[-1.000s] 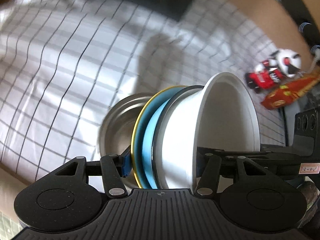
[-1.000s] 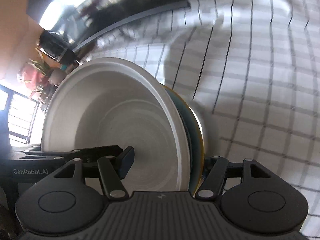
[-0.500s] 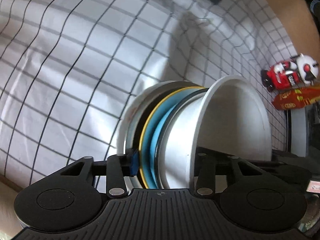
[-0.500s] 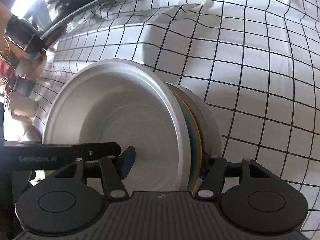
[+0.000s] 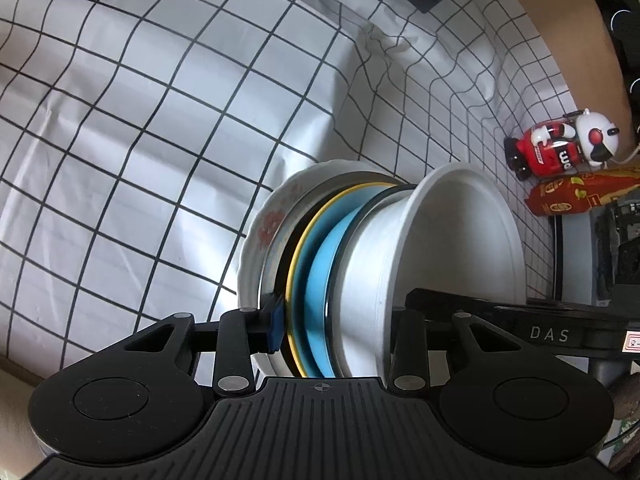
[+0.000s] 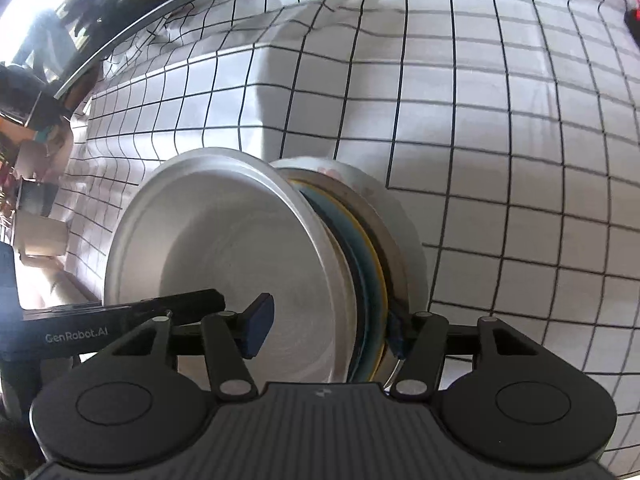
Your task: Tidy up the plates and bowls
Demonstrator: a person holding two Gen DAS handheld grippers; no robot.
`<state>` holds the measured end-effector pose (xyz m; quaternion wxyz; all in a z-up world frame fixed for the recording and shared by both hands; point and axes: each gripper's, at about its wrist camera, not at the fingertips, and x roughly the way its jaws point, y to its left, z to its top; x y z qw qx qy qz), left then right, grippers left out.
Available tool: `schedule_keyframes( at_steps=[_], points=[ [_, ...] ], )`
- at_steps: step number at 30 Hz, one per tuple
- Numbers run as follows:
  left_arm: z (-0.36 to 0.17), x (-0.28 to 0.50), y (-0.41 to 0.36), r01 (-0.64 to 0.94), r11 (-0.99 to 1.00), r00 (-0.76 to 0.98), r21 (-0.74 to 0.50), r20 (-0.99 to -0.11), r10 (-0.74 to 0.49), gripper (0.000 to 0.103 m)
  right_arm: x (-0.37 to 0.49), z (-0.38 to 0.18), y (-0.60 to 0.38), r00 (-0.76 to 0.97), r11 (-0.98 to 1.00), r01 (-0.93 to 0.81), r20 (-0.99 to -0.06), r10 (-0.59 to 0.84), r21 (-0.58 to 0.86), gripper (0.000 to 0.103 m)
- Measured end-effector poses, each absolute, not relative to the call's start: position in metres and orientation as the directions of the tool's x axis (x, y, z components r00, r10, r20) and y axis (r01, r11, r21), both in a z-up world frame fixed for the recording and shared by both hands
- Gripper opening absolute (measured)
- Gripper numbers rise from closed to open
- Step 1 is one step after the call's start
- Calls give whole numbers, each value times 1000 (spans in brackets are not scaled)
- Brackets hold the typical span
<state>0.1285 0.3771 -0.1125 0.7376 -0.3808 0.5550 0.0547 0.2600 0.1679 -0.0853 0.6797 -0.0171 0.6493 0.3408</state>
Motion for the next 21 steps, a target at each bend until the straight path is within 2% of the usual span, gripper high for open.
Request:
schedule_keyframes(
  at_steps=[7, 10, 14, 19, 21],
  points=[
    [-100, 127, 377, -461, 747, 372, -480, -868, -328, 40, 255, -74, 164, -32, 761, -520, -899, 436, 388, 55],
    [-89, 129, 374, -429, 783, 376, -451, -877, -300, 41, 246, -57, 167, 85, 750, -592, -902, 423, 296, 56],
    [-85, 132, 380, -443, 796, 369, -413, -893, -258, 40, 245, -45, 166, 121, 738, -611, -888, 444, 286, 57],
    [-68, 122, 387, -424, 781, 436, -459, -859, -269, 37, 232, -39, 158, 266, 757, -625, -861, 434, 189, 62],
    [-60, 120, 388, -420, 770, 463, -480, -843, -273, 37, 229, -40, 155, 269, 755, -626, -854, 445, 196, 62]
  ],
)
